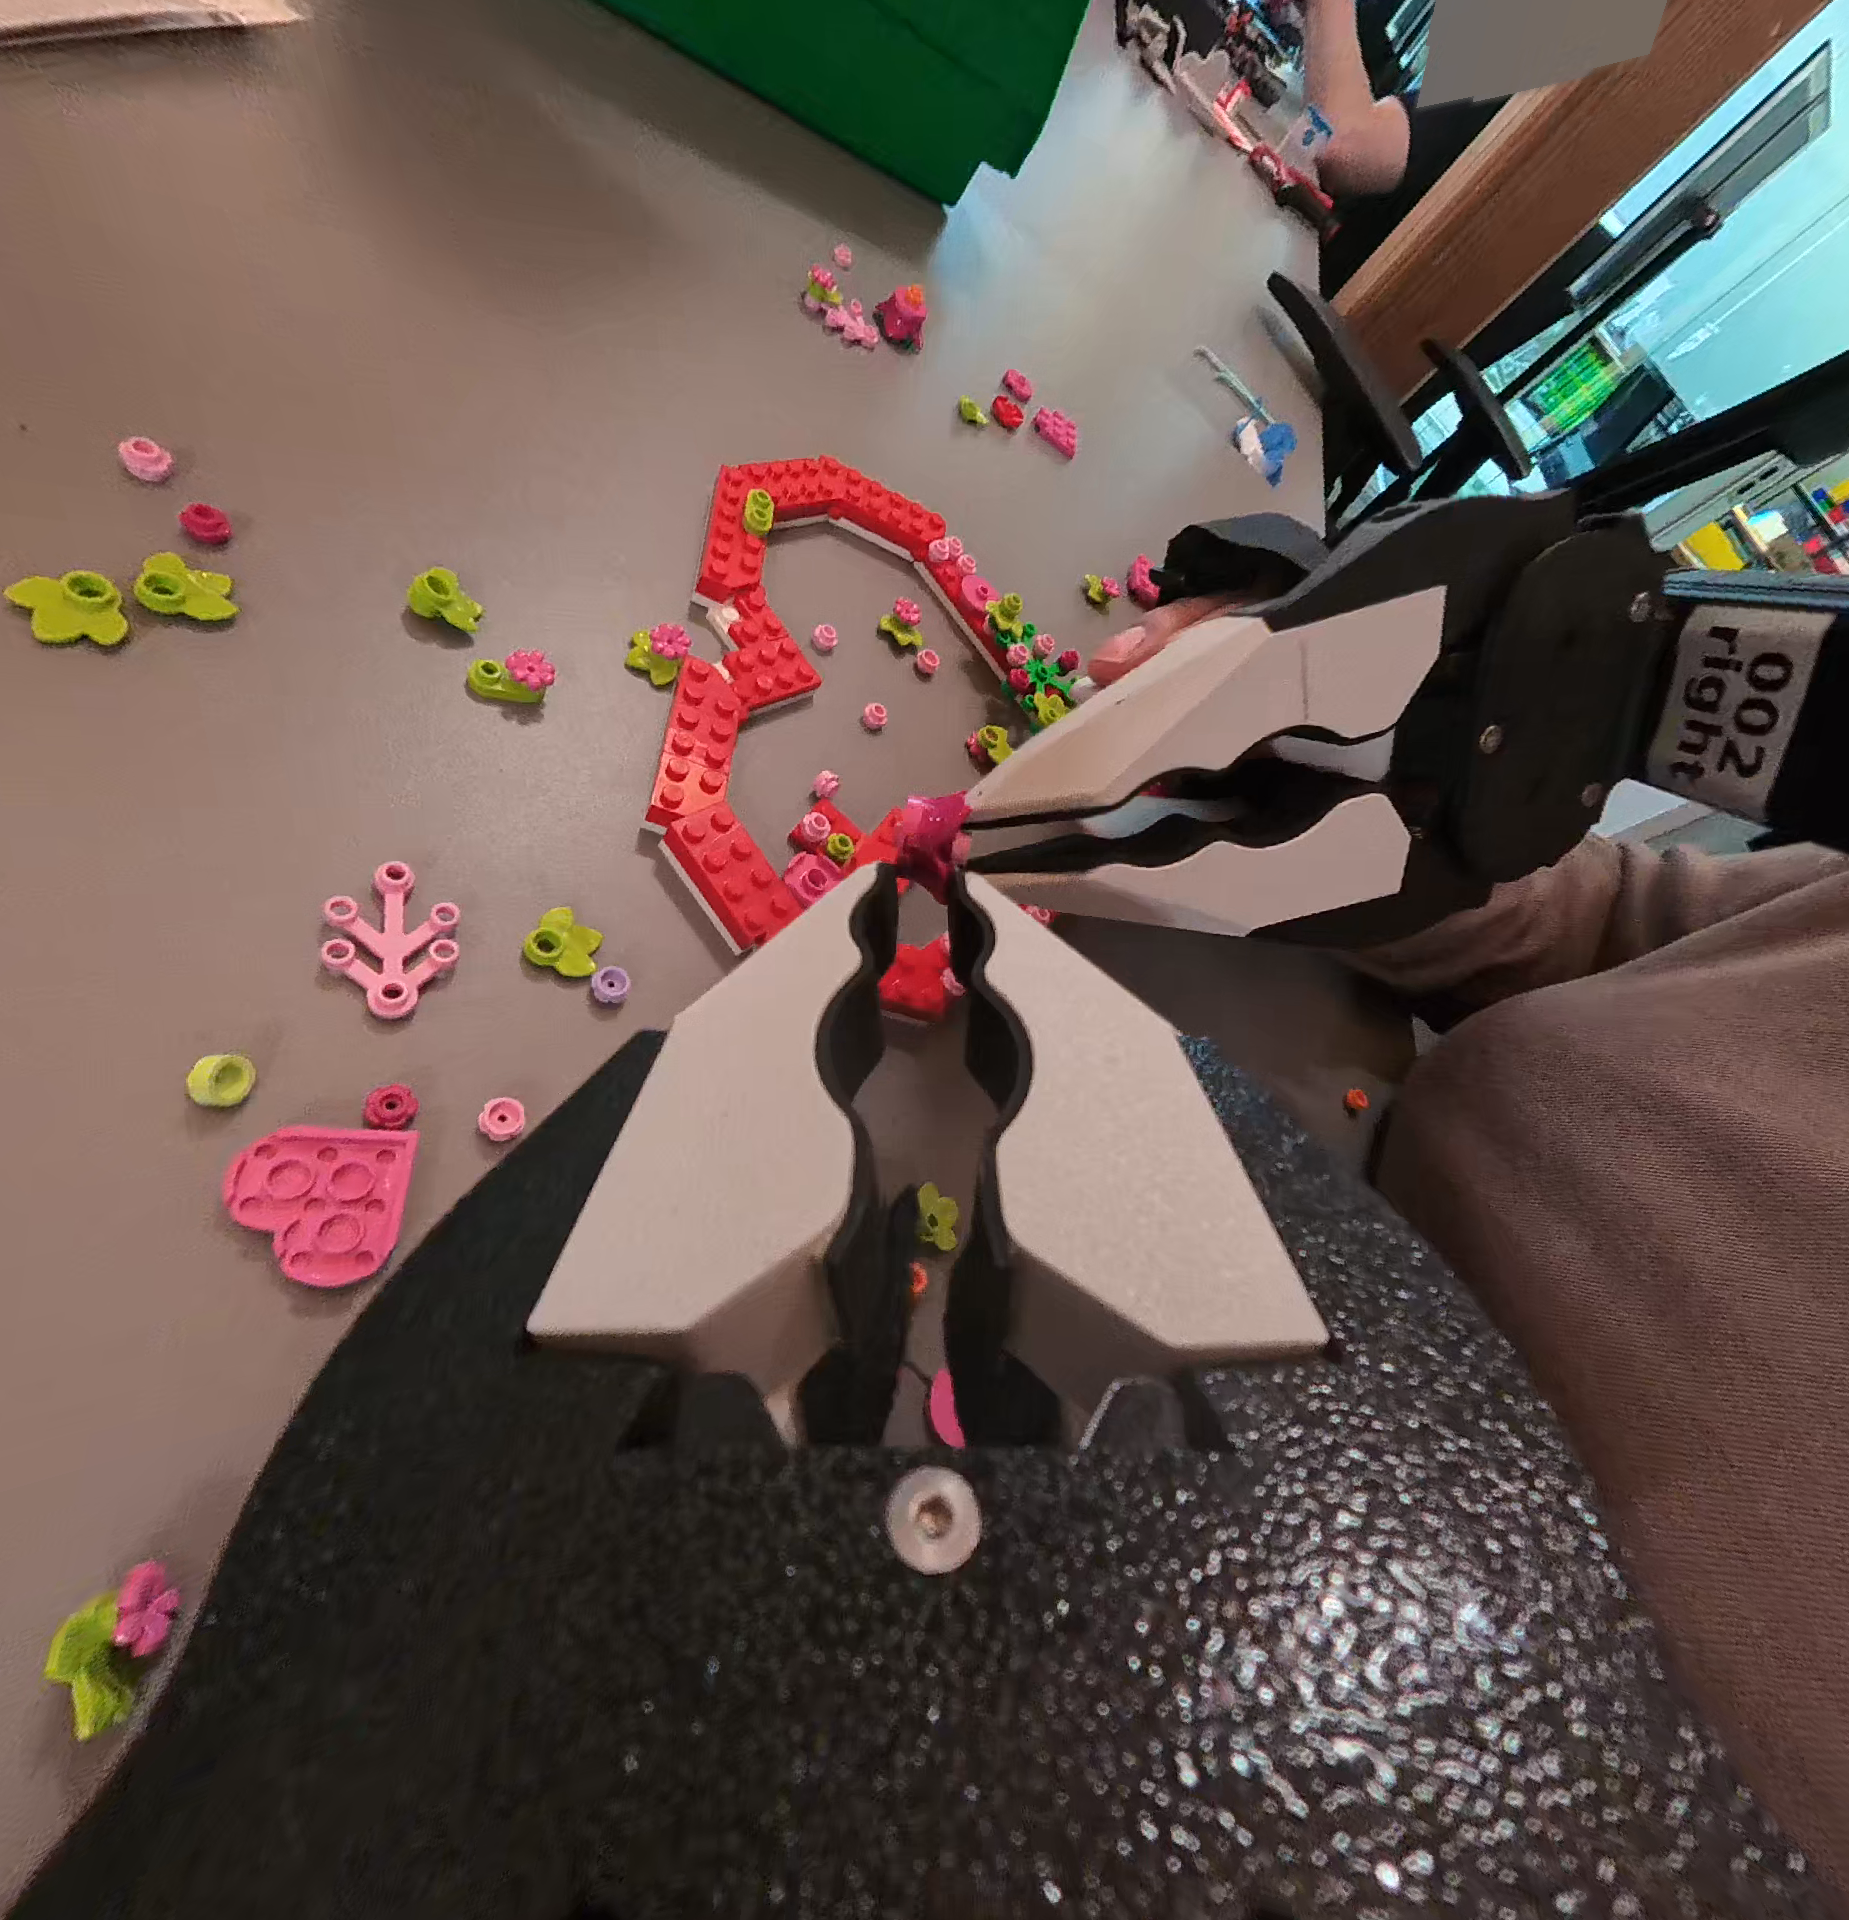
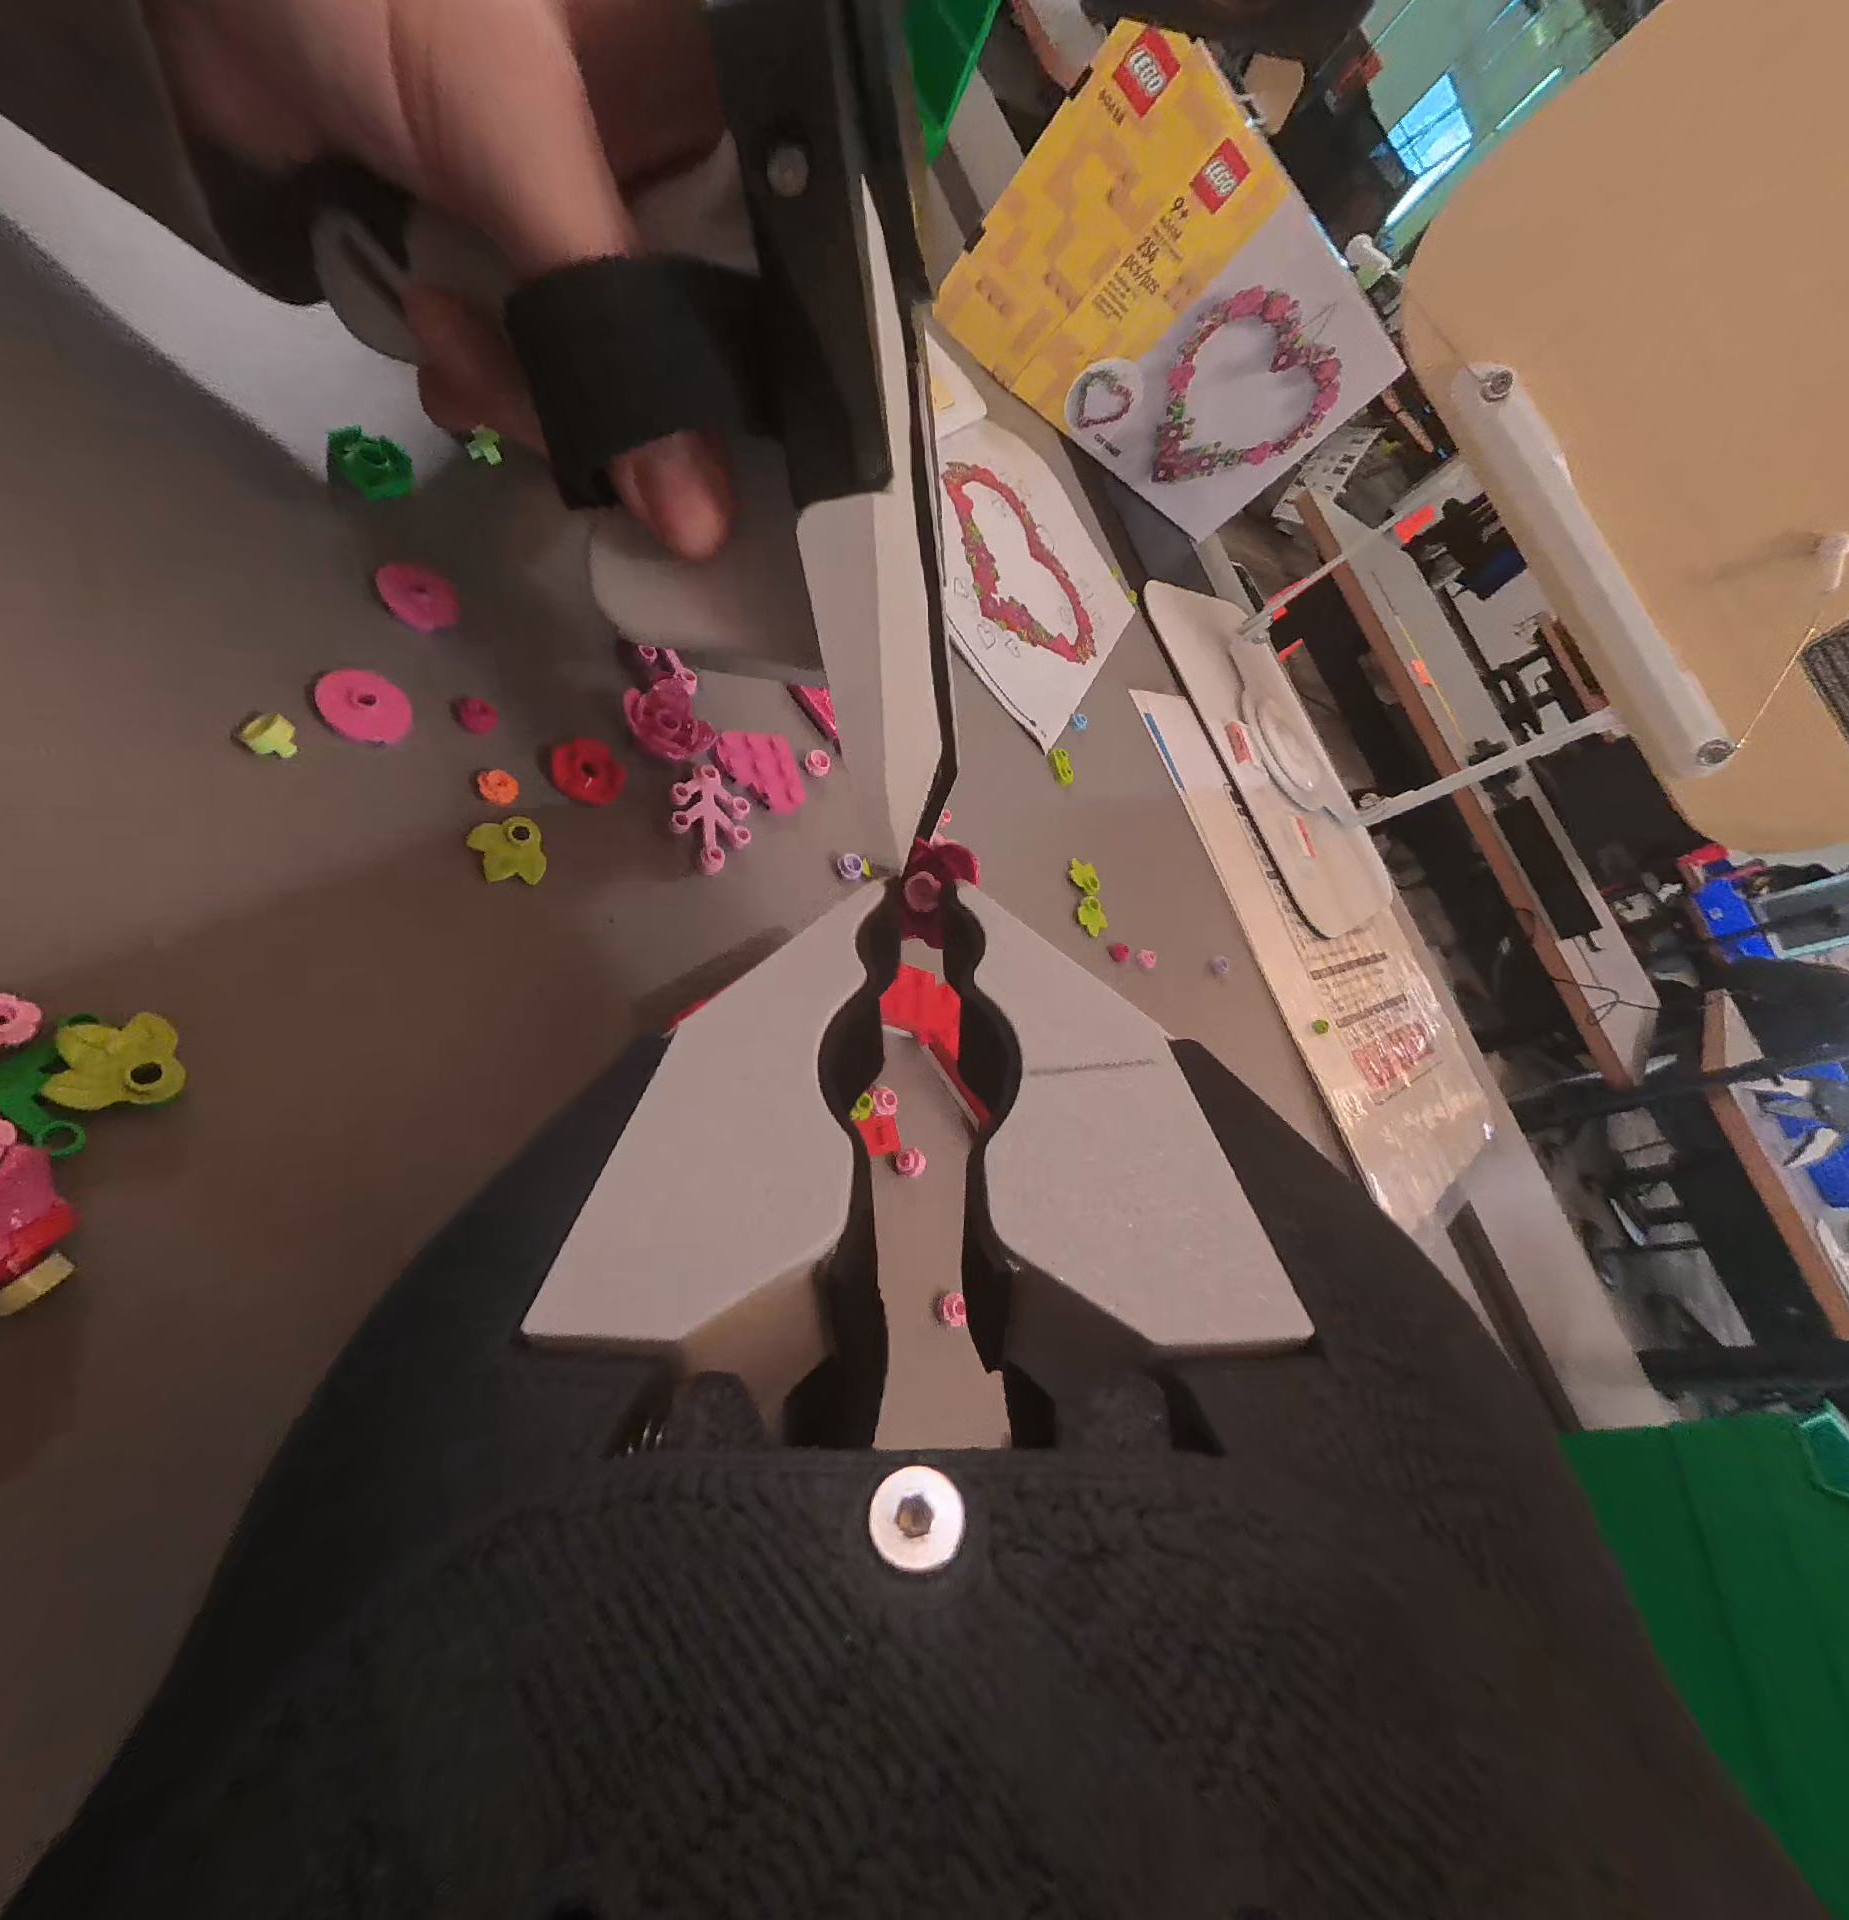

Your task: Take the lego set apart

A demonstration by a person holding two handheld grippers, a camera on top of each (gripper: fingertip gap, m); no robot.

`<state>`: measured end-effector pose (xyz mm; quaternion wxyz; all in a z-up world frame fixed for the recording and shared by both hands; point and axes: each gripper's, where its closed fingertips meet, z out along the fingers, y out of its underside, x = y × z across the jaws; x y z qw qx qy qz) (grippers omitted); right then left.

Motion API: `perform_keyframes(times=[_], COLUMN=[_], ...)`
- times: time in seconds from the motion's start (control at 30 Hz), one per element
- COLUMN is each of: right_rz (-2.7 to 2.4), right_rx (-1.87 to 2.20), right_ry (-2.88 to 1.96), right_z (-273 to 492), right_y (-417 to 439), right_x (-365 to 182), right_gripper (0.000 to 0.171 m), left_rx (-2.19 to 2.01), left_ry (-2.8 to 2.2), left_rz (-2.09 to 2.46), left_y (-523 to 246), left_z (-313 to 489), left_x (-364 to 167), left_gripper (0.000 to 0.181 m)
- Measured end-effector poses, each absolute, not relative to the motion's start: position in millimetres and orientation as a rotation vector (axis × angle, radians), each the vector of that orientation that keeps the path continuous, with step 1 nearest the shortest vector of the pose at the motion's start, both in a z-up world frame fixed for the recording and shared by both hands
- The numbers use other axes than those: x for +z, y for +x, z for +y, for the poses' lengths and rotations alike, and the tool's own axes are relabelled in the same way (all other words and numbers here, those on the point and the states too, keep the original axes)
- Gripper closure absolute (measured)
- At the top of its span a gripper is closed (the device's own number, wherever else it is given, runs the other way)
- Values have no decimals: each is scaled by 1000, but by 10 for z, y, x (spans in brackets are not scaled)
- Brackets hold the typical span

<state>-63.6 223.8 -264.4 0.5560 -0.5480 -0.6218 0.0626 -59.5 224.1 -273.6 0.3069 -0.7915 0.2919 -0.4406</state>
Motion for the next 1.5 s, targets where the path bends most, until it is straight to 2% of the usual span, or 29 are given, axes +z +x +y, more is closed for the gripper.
perform_keyframes(times=[0.23, 0.3, 0.37, 0.5, 0.53, 0.6, 0.77, 0.93, 1.07, 1.17, 1.23, 1.43, 1.5], right_rz=[-1459, -1426, -1405, -1330, -1296, -1235, -1219, -1271, -1265, -1285, -1298, -1276, -1303], right_rx=[-2, 38, 62, 234, 329, 511, 587, 503, 541, 658, 784, 1389, 1474], right_ry=[-1244, -1195, -1209, -1344, -1391, -1449, -1451, -1444, -1430, -1403, -1392, -1551, -1584], right_z=[2224, 2161, 2173, 2270, 2280, 2275, 2268, 2255, 2239, 2157, 2074, 1831, 1753], right_y=[-637, -665, -670, -662, -666, -661, -622, -665, -655, -638, -622, -568, -580], right_x=[-2557, -2437, -2415, -2502, -2507, -2473, -2441, -2516, -2476, -2419, -2370, -2330, -2363], right_gripper=[171, 171, 171, 171, 155, 147, 156, 148, 155, 157, 151, 145, 149], left_rx=[-1137, -1021, -1146, -1100, -1071, -992, -860, -840, -687, -649, -610, -427, -364], left_ry=[-2093, -2101, -2077, -1990, -1959, -1906, -1877, -1831, -1712, -1612, -1553, -1183, -1102], left_rz=[756, 744, 697, 837, 885, 952, 1009, 1050, 1161, 1237, 1273, 1580, 1636], left_y=[-656, -809, -802, -708, -680, -652, -637, -597, -593, -567, -572, -524, -497], left_z=[2291, 2423, 2405, 2327, 2305, 2288, 2291, 2256, 2235, 2166, 2148, 1843, 1774], left_x=[-2722, -2788, -2690, -2620, -2607, -2589, -2603, -2593, -2541, -2483, -2452, -2434, -2435], left_gripper=[176, 176, 176, 181, 181, 181, 181, 181, 181, 181, 181, 181, 181])
